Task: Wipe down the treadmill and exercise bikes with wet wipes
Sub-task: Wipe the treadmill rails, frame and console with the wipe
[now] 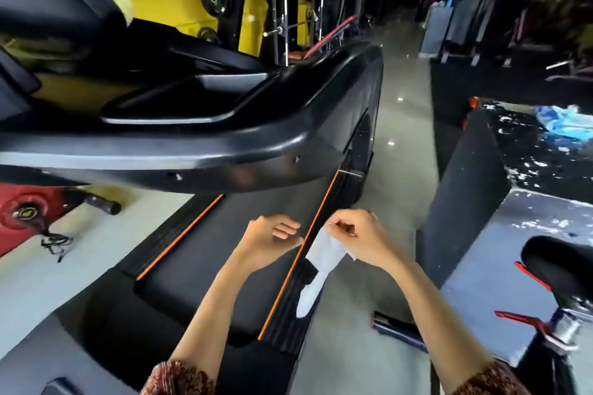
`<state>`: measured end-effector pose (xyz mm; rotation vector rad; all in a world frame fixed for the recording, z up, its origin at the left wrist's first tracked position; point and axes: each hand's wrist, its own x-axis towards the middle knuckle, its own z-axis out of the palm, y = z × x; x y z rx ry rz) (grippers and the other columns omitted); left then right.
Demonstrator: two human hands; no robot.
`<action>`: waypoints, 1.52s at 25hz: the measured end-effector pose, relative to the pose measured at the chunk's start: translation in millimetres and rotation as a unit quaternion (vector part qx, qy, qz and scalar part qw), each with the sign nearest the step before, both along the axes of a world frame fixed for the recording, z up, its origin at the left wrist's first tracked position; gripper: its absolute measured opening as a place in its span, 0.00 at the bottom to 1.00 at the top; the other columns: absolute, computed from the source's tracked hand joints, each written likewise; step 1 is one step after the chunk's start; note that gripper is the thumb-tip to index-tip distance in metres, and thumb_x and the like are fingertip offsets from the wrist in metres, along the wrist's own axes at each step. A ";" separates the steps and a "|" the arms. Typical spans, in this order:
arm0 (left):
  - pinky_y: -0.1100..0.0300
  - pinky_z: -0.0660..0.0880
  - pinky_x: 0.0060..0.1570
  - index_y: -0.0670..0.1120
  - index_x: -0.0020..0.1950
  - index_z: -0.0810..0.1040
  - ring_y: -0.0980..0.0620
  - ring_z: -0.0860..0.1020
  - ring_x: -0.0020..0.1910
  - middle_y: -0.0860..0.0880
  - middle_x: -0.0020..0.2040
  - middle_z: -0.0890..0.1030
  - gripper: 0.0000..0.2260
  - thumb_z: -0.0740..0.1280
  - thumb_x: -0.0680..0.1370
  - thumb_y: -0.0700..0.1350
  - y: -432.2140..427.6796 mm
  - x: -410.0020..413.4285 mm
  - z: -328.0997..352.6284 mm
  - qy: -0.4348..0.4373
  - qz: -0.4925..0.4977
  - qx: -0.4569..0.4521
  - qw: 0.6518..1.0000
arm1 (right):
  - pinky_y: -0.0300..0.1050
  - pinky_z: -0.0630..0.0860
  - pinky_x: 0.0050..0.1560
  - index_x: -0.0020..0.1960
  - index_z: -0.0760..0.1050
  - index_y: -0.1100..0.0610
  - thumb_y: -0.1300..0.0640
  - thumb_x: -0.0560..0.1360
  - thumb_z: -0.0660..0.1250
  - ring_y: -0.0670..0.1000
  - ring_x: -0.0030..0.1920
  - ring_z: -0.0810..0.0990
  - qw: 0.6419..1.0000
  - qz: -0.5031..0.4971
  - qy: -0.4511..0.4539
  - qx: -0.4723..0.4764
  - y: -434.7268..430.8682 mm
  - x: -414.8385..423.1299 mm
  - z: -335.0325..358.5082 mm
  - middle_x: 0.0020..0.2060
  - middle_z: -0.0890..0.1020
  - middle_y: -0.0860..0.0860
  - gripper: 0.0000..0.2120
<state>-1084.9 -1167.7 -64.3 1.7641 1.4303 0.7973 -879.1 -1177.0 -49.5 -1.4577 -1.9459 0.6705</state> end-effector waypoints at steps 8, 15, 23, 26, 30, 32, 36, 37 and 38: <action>0.78 0.69 0.43 0.46 0.52 0.82 0.56 0.79 0.49 0.50 0.49 0.83 0.09 0.74 0.73 0.41 56.3 142.2 14.2 -0.027 -0.138 0.000 0.990 | 0.43 0.75 0.39 0.42 0.80 0.59 0.64 0.76 0.65 0.51 0.37 0.77 0.993 -0.110 -0.014 0.045 5.0 126.4 12.4 0.36 0.81 0.50 0.07; 0.77 0.70 0.42 0.50 0.49 0.81 0.56 0.80 0.47 0.50 0.48 0.83 0.08 0.74 0.72 0.42 78.6 205.0 23.1 -0.026 -0.219 0.021 0.975 | 0.27 0.67 0.37 0.42 0.80 0.62 0.65 0.76 0.66 0.35 0.32 0.74 0.980 -0.184 -0.006 0.073 0.0 179.0 21.9 0.30 0.76 0.37 0.06; 0.76 0.71 0.43 0.48 0.51 0.82 0.61 0.80 0.45 0.53 0.47 0.83 0.11 0.76 0.71 0.47 83.3 220.2 22.6 -0.038 -0.256 0.012 0.966 | 0.27 0.68 0.39 0.44 0.81 0.63 0.64 0.76 0.67 0.35 0.34 0.75 0.974 -0.210 0.021 0.087 -2.5 183.8 20.1 0.32 0.77 0.39 0.05; 0.75 0.71 0.42 0.49 0.52 0.81 0.60 0.80 0.47 0.54 0.49 0.83 0.15 0.78 0.68 0.50 82.0 221.4 21.0 -0.039 -0.269 -0.003 0.962 | 0.28 0.69 0.39 0.45 0.81 0.62 0.64 0.76 0.66 0.36 0.34 0.75 0.973 -0.208 0.038 0.096 -2.5 181.4 18.4 0.33 0.78 0.39 0.05; 0.68 0.73 0.50 0.50 0.55 0.81 0.62 0.78 0.53 0.57 0.52 0.82 0.17 0.78 0.68 0.48 80.9 220.2 18.2 0.015 -0.310 -0.012 0.951 | 0.30 0.68 0.39 0.46 0.81 0.63 0.64 0.77 0.65 0.38 0.33 0.74 0.969 -0.213 0.097 0.078 -3.9 178.6 19.6 0.32 0.77 0.38 0.06; 0.62 0.74 0.51 0.45 0.52 0.82 0.60 0.79 0.49 0.55 0.48 0.82 0.11 0.75 0.72 0.47 81.2 219.6 18.5 0.002 -0.317 -0.001 0.949 | 0.32 0.68 0.37 0.45 0.80 0.61 0.64 0.78 0.64 0.40 0.32 0.71 0.965 -0.213 0.136 0.066 -4.9 179.7 18.6 0.30 0.76 0.41 0.07; 0.66 0.61 0.33 0.42 0.37 0.76 0.60 0.66 0.31 0.56 0.29 0.69 0.11 0.67 0.78 0.45 73.4 215.0 29.9 -0.076 -0.266 0.003 0.961 | 0.37 0.67 0.34 0.43 0.78 0.57 0.64 0.79 0.62 0.42 0.31 0.69 0.957 -0.224 0.181 0.044 -9.8 181.7 13.4 0.29 0.74 0.44 0.09; 0.66 0.60 0.33 0.39 0.39 0.76 0.59 0.65 0.31 0.54 0.30 0.67 0.13 0.66 0.79 0.46 70.9 214.9 33.5 -0.097 -0.251 -0.008 0.963 | 0.38 0.68 0.34 0.43 0.78 0.57 0.64 0.79 0.61 0.43 0.31 0.69 0.952 -0.232 0.195 0.034 -11.1 181.3 10.9 0.29 0.74 0.45 0.09; 0.64 0.60 0.34 0.36 0.42 0.75 0.57 0.64 0.32 0.51 0.31 0.66 0.15 0.65 0.79 0.48 69.0 215.6 35.7 -0.116 -0.239 -0.021 0.964 | 0.41 0.68 0.35 0.43 0.78 0.58 0.62 0.79 0.62 0.45 0.33 0.69 0.945 -0.239 0.222 0.019 -12.9 180.7 9.1 0.30 0.74 0.46 0.08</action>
